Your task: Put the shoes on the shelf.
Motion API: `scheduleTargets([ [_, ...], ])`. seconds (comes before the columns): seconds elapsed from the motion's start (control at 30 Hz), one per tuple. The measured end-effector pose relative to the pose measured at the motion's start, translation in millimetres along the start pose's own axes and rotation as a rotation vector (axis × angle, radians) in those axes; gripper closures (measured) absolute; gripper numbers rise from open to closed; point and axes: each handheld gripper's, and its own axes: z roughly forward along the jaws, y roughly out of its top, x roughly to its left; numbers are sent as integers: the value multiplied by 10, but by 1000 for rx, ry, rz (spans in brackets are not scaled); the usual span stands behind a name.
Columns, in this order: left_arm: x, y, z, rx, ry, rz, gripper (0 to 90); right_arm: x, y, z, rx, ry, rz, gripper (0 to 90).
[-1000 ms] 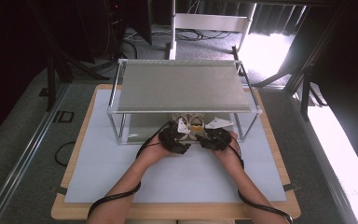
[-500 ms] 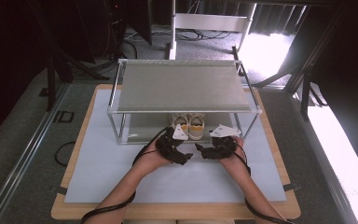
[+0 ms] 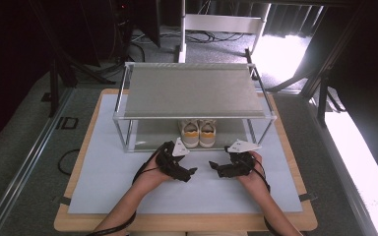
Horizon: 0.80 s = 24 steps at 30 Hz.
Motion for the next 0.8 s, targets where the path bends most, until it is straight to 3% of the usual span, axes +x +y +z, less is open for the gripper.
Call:
scheduleTargets([
  [0.3,10,-139,-80,-35,26,-26,86,-83,-200,-194,-22,-29,21,124],
  [0.8,106,-401,-202,-23,60,-45,86,-329,-506,-517,-24,-109,65,123],
])
